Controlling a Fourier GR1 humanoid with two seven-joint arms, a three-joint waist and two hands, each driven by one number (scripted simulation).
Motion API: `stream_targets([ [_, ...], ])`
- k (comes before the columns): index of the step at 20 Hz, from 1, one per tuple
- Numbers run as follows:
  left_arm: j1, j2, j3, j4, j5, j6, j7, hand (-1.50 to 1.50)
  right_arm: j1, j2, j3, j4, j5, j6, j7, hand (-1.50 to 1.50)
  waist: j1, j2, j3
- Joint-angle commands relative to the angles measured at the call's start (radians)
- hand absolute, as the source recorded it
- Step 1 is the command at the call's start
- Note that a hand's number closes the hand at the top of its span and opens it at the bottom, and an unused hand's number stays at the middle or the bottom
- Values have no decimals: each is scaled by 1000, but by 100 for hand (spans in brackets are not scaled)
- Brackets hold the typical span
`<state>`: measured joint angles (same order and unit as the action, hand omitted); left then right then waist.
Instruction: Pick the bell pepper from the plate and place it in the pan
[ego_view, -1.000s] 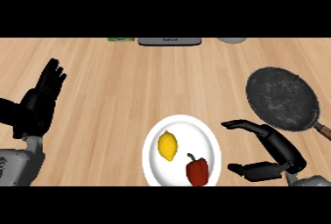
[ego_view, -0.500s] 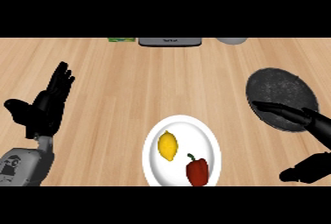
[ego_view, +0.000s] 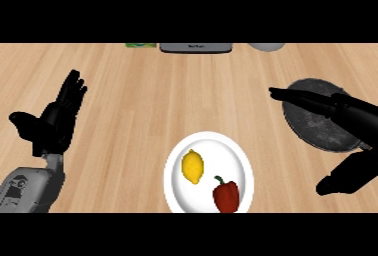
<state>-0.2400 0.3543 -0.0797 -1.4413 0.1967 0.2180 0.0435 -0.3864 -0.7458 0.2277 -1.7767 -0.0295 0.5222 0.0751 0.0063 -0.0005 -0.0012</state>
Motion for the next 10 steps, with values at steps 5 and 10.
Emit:
stream_targets([
  [5,-4,-44,27,44,-41,-4,-32,0,-96,191,81,-75,-22,58,253,-150,-4,0,0],
  [10,38,-43,32,-34,-47,-22,18,0,32,237,96,-188,-36,97,264,-150,-8,-1,1],
])
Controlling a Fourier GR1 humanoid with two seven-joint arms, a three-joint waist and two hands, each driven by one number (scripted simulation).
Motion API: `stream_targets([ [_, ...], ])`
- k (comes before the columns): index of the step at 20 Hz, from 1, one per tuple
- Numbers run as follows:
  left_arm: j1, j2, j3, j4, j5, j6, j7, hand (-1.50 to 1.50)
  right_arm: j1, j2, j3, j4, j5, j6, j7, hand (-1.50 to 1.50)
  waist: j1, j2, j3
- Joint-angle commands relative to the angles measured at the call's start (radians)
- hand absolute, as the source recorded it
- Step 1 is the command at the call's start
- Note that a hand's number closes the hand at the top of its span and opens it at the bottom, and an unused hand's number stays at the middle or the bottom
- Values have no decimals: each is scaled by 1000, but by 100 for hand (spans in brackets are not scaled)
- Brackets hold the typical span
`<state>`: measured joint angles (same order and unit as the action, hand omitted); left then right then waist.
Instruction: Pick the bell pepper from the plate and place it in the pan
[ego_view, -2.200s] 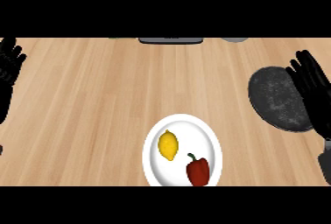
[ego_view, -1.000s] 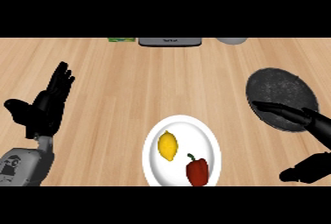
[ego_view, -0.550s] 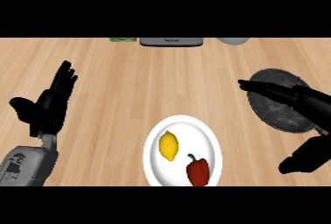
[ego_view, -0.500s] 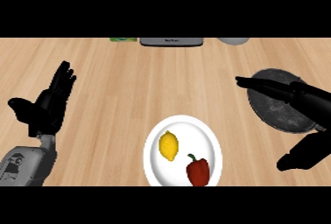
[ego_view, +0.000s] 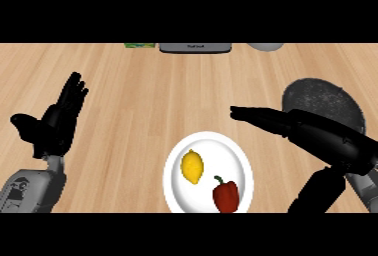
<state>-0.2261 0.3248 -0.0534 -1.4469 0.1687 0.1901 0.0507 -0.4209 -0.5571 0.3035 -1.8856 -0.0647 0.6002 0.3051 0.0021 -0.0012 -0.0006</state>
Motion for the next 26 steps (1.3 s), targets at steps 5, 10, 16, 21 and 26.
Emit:
stream_targets([
  [5,28,8,46,-48,-17,-33,34,0,52,76,43,-26,116,63,92,-150,0,0,1],
  [10,-12,-10,68,-22,-28,-59,36,0,106,133,36,-108,149,75,198,-150,-4,0,1],
  [16,1,-69,32,-38,-81,-14,37,0,78,152,57,166,349,63,0,-150,4,4,1],
  [21,42,-83,57,-28,-96,-41,-10,0,79,278,137,190,435,59,22,-150,4,2,1],
  [26,22,-99,59,-97,-103,-37,72,0,123,267,160,219,496,100,-75,-150,3,1,1],
])
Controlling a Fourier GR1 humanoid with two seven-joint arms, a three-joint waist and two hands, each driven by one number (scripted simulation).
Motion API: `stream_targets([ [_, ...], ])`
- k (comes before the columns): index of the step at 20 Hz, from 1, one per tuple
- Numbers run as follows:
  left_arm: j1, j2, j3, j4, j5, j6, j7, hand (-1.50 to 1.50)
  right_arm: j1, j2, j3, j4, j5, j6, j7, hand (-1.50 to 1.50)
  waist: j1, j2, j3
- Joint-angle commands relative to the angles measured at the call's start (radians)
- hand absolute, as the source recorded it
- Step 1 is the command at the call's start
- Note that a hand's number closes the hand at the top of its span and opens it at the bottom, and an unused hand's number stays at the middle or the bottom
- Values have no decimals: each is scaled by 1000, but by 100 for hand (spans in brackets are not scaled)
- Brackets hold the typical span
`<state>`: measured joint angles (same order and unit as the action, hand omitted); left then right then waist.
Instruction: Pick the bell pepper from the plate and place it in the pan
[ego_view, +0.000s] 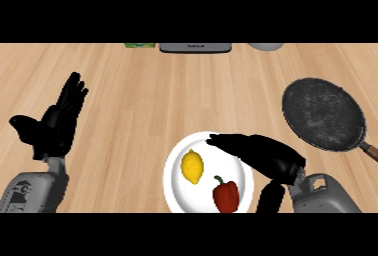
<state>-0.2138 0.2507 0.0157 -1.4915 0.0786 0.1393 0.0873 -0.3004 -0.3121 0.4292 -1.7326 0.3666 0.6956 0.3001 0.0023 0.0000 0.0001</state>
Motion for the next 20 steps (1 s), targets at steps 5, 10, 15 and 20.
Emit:
stream_targets([
  [5,-29,-19,34,11,-25,-10,11,0,46,56,59,35,156,20,-64,-150,-2,0,0],
  [10,-57,-1,76,79,-12,-63,-27,0,37,42,55,53,221,56,-93,-150,-4,0,0],
  [15,-7,-27,53,13,-25,-51,2,0,17,45,109,75,329,63,-56,-150,-1,0,0],
  [20,-20,-53,40,58,-67,-42,-25,0,69,32,112,38,370,110,-72,-150,-5,-1,0],
])
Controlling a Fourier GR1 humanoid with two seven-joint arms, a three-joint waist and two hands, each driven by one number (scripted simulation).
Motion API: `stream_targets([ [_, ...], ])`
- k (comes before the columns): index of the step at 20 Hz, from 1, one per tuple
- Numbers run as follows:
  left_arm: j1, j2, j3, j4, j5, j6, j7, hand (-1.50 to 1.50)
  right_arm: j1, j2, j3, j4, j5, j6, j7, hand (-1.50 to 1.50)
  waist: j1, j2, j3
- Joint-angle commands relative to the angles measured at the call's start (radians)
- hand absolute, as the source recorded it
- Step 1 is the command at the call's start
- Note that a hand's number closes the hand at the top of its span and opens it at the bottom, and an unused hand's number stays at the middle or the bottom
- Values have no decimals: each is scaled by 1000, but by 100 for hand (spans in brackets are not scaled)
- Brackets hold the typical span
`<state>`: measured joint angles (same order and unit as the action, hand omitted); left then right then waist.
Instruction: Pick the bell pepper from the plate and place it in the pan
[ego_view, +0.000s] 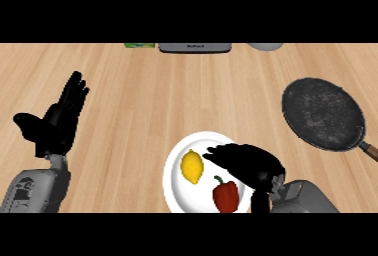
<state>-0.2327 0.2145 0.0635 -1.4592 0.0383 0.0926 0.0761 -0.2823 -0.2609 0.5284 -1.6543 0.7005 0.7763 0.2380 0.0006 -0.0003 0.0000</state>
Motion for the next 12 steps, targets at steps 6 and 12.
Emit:
stream_targets([
  [6,24,-12,24,15,-20,-25,-49,0,-10,80,14,154,130,-50,-85,-150,2,0,0],
  [12,17,-5,46,-53,2,-42,37,0,25,75,28,149,210,-41,-93,-150,1,0,0],
])
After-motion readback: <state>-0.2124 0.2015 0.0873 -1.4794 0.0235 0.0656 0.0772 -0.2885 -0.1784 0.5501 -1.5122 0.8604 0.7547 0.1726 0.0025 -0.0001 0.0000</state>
